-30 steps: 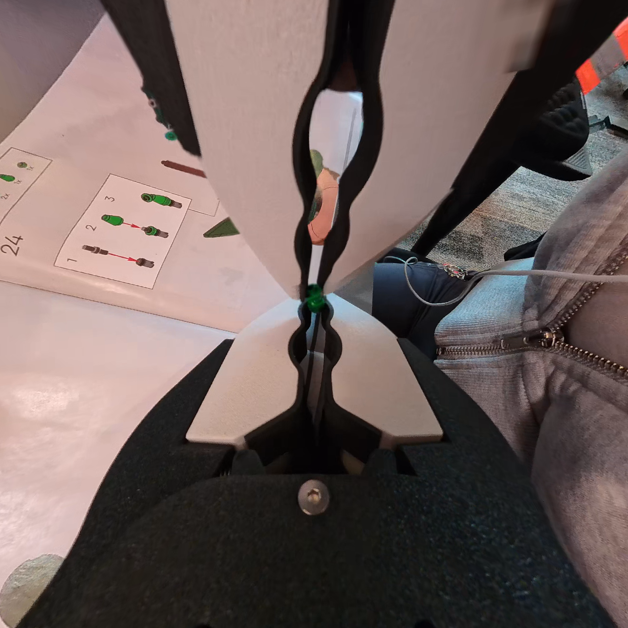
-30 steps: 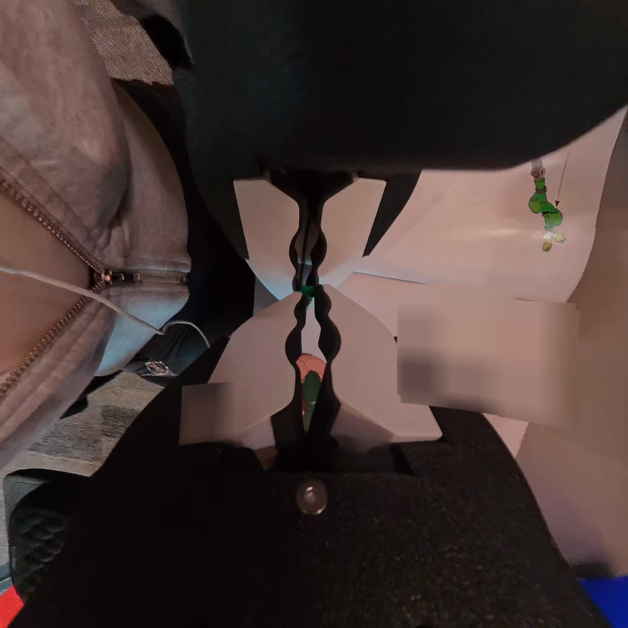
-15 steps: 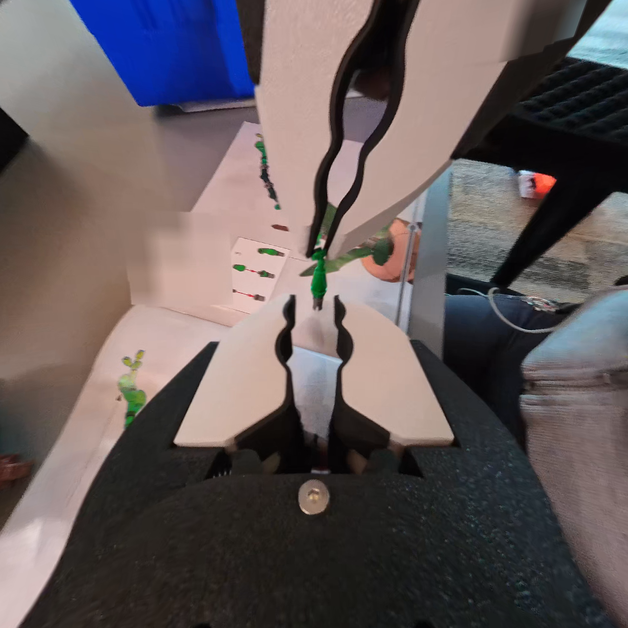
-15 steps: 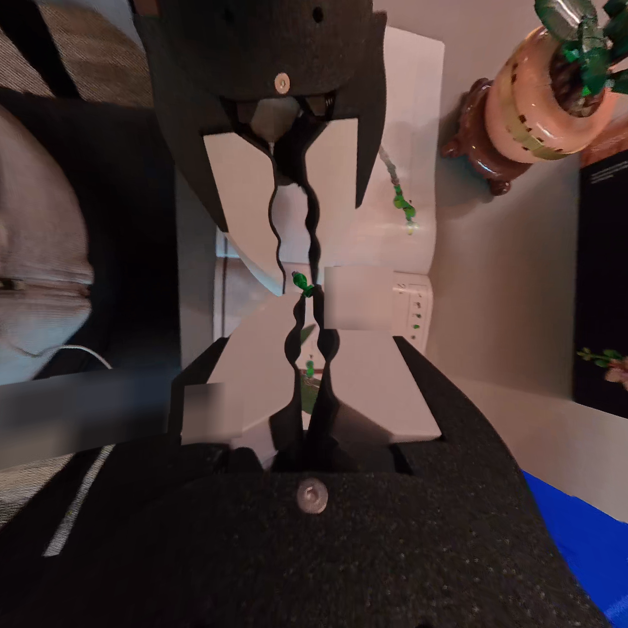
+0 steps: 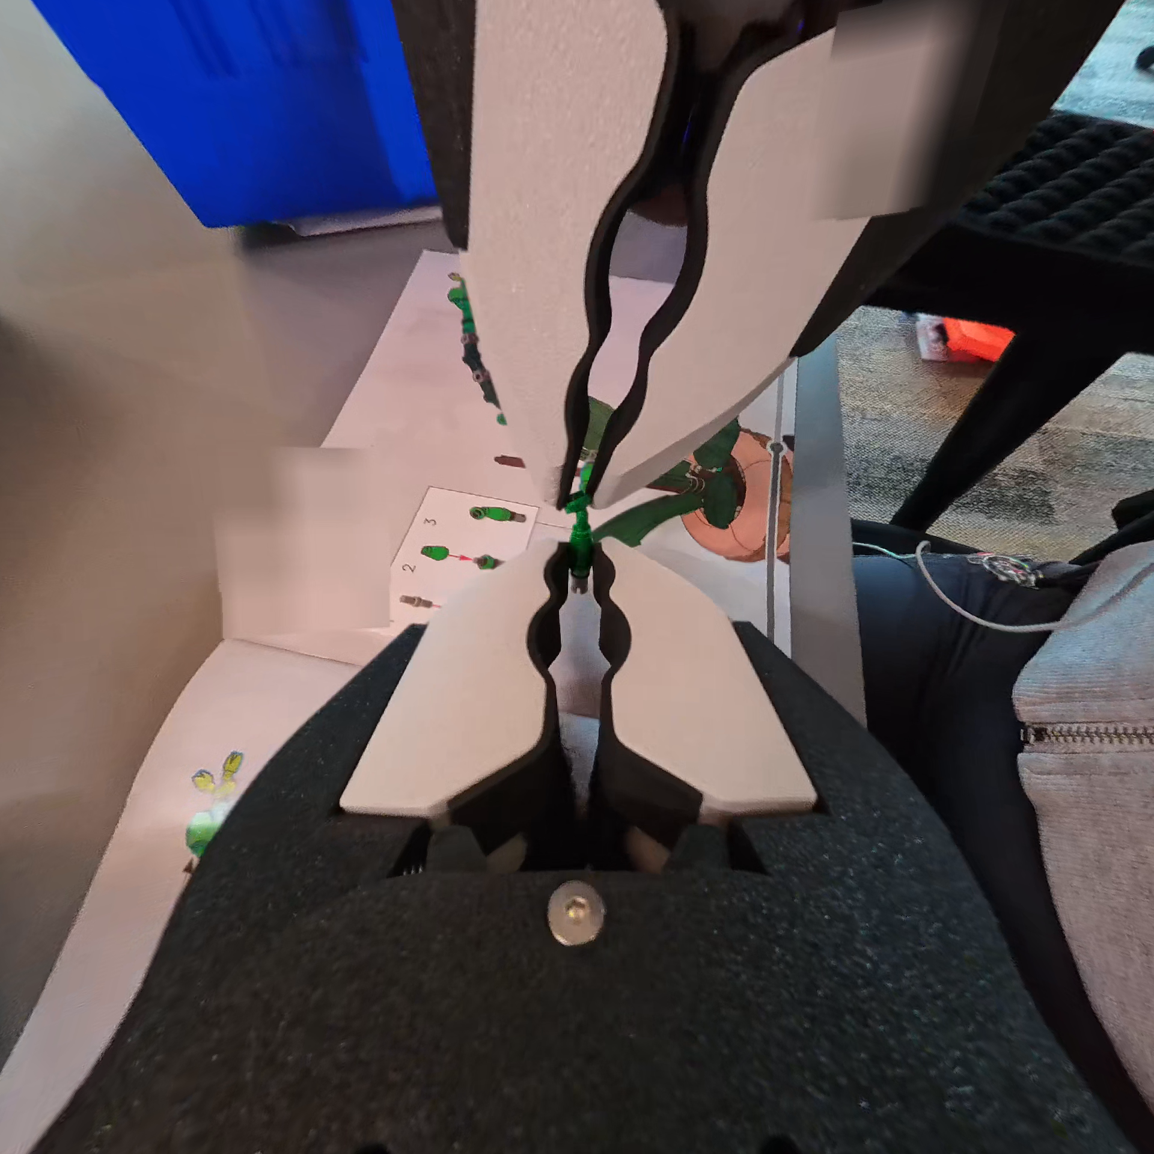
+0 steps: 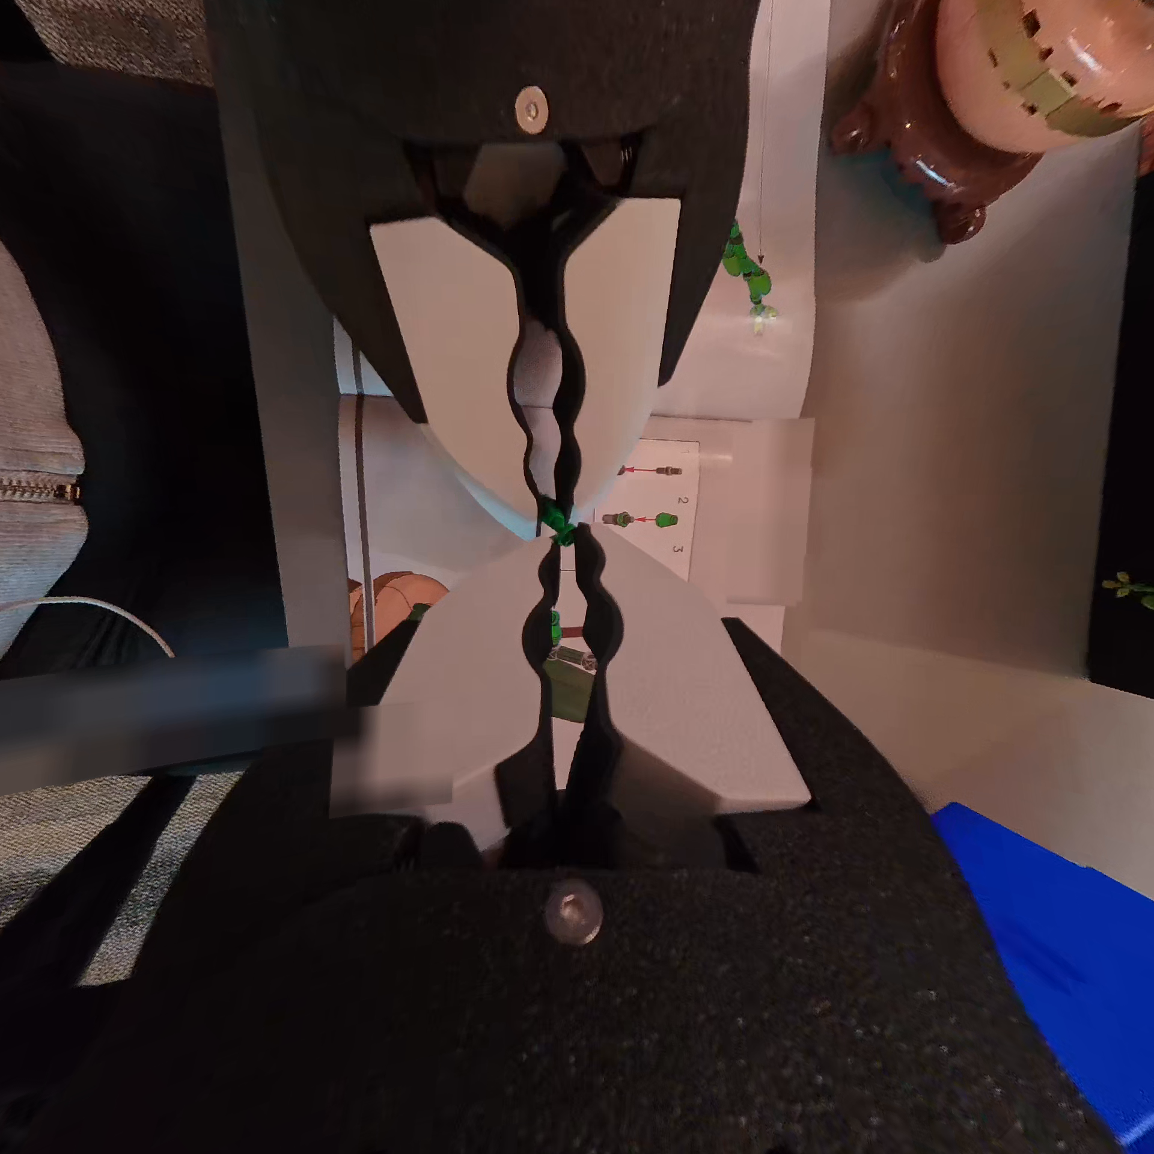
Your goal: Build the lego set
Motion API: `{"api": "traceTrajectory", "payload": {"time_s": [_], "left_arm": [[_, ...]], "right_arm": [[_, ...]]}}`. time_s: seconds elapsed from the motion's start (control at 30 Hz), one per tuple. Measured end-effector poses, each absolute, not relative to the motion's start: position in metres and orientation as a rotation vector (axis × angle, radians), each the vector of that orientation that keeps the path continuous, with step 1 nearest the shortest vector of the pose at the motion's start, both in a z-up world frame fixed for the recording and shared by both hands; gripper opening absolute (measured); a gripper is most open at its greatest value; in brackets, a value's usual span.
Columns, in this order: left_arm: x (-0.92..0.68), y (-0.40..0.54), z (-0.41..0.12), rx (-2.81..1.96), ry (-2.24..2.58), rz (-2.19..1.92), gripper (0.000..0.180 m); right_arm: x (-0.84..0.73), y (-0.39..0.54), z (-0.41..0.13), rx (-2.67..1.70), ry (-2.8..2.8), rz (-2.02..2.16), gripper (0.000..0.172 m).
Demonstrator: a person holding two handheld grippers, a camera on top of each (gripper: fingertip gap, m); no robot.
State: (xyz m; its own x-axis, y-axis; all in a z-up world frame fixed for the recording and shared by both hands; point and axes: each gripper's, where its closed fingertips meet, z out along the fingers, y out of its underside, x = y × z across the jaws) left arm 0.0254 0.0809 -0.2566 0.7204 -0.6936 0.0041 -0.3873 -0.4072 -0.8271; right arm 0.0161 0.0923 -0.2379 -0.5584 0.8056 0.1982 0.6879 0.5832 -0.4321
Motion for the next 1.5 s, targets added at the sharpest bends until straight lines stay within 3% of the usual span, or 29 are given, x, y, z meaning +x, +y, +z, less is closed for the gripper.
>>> {"api": "traceTrajectory", "payload": {"time_s": [0.9,1.5], "left_arm": [[0.033,0.072,-0.276,-2.171,0.921,-0.544,0.005],[0.033,0.071,-0.275,-2.205,0.865,-0.633,0.006]], "right_arm": [[0.022,0.087,-0.259,-1.121,-2.508,0.262,0.004],[0.014,0.083,-0.257,-0.841,-2.203,-0.156,0.001]]}}
